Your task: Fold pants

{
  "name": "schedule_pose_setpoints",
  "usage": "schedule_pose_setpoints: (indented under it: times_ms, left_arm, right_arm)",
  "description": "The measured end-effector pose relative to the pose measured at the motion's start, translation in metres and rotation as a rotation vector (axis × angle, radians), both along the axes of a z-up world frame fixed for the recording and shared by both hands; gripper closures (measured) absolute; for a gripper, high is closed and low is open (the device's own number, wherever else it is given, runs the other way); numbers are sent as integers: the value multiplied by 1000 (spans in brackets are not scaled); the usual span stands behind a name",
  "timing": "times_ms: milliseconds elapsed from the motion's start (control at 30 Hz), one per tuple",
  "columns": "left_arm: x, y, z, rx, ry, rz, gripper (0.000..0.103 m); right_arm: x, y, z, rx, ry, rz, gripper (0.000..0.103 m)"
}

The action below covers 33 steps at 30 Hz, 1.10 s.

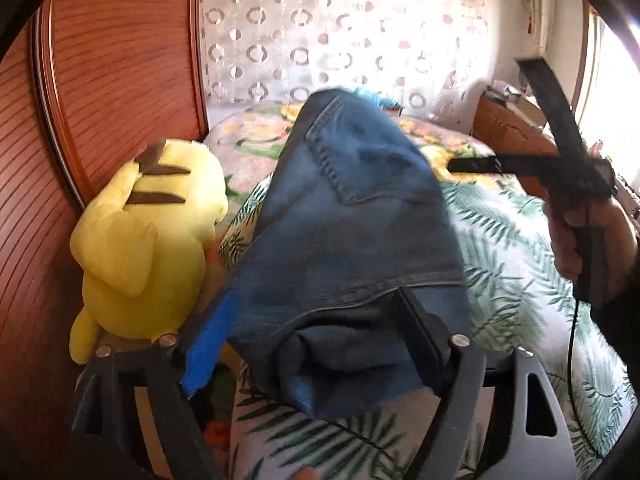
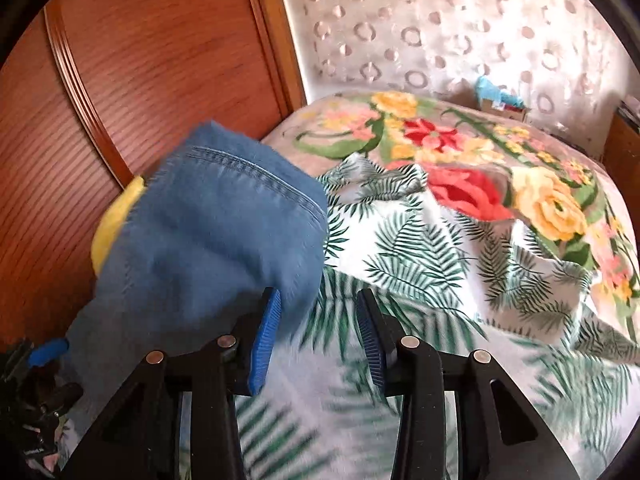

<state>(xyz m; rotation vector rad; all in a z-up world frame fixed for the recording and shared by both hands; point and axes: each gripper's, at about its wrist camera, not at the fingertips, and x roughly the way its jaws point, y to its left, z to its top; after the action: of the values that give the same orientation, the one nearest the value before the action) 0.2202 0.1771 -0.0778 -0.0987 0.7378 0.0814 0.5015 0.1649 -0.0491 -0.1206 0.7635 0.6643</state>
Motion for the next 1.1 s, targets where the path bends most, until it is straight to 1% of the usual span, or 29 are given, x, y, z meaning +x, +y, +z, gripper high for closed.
schedule_pose_setpoints:
  times_ms: [133,233,433,467,500,567,700,767,833,1000,1100]
  left_arm:
    - [-13,-19,19,8,-42,-26,19]
    - [-24,-36,34,25,-82,-53,16]
    - [-49,-76,64,67,-155,-100,14]
    - [-54,-82,70,74,-169,-104,14]
    - [-58,-87,74,80,-177,-110,13]
    - [-67,-98,82,92,-198,-122,13]
    - [-86,-118,97,90,-236,-152,13]
    - [-95,-129,103,85,-251,-167,13]
    - [-103,-141,108,82,-247,-188,13]
    - [-122,-169,114,101,-263,-205,13]
    - [-130,-182,116,89,-264,-221,13]
  right_arm:
    - [-53,-47,12,40,-62,-14,62]
    - [-87,-82,15,51,-101,-23,62]
    - [-135,-133,11,59,-153,-54,62]
    - [-148,-140,18,61,-164,-59,62]
    - [-157,-150,19,63,-178,-68,62]
    - [-186,-162,31,76,-200,-85,62]
    - [-224,-189,37,85,-243,-131,62]
    - [-240,-200,37,89,-261,-158,58]
    - [-255,-212,36,99,-280,-180,52]
    - [-298,-224,41,115,-313,-214,49]
    - [-321,-227,44,104,-331,-241,45]
